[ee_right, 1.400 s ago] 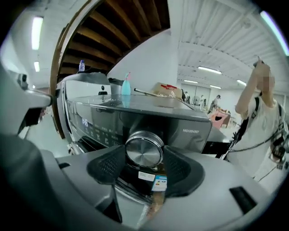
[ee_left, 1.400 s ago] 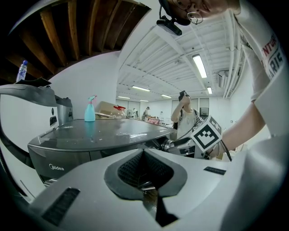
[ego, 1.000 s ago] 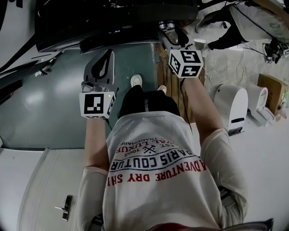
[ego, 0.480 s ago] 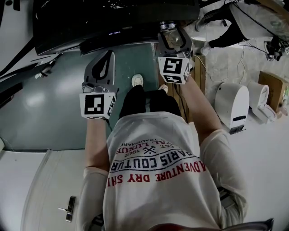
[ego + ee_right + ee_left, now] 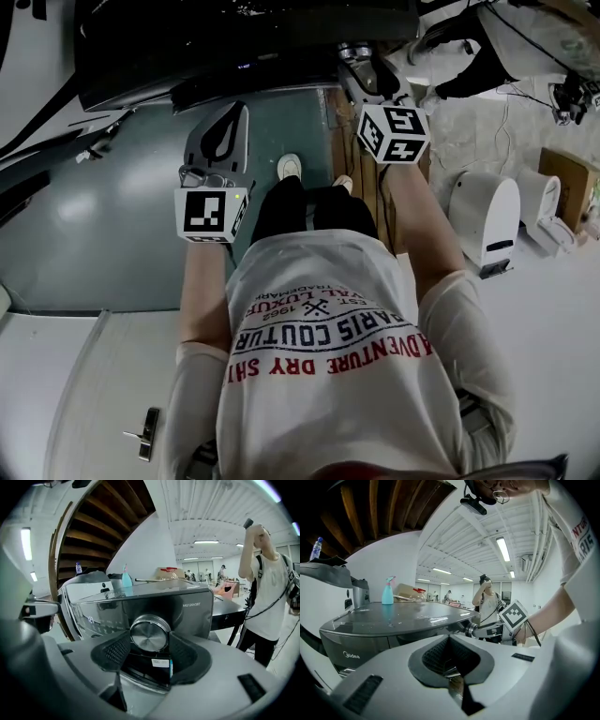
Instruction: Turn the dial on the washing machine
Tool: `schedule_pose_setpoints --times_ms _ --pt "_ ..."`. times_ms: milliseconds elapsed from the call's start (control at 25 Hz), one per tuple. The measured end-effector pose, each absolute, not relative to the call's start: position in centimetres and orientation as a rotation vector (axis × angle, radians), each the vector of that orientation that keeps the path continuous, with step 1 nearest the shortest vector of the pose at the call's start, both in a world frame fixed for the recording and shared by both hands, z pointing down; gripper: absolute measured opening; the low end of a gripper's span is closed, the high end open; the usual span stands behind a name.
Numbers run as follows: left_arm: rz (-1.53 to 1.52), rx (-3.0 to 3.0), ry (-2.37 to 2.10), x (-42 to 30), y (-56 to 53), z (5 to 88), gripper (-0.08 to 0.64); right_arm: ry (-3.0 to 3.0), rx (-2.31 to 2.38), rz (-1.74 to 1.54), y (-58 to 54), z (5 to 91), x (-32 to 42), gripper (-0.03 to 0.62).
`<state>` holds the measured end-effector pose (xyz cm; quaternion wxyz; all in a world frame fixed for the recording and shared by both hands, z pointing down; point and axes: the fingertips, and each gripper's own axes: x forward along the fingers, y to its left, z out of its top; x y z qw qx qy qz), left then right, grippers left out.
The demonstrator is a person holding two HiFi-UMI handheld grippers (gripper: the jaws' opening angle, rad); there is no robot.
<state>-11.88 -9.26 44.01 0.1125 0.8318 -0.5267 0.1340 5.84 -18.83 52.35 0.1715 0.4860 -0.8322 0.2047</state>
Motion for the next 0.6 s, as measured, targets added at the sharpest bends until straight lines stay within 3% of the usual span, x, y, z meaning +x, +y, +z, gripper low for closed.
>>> schedule_pose_setpoints --times_ms 280,480,600 --pt "0.385 2.455 -1.553 -12.0 -8.8 42.4 0.015 -2.311 1.374 0.503 -19.0 51.8 5.9 0.275" --pt "0.343 2.487 -1.567 -12.4 -8.4 39.5 0.015 -2.345 1.41 0.38 -17.3 46.6 5.4 0.273" --pt "0.331 2.514 -1.595 -12.8 -8.2 37.5 0.015 -2.427 1.381 0.328 -16.1 42.6 4.4 0.218"
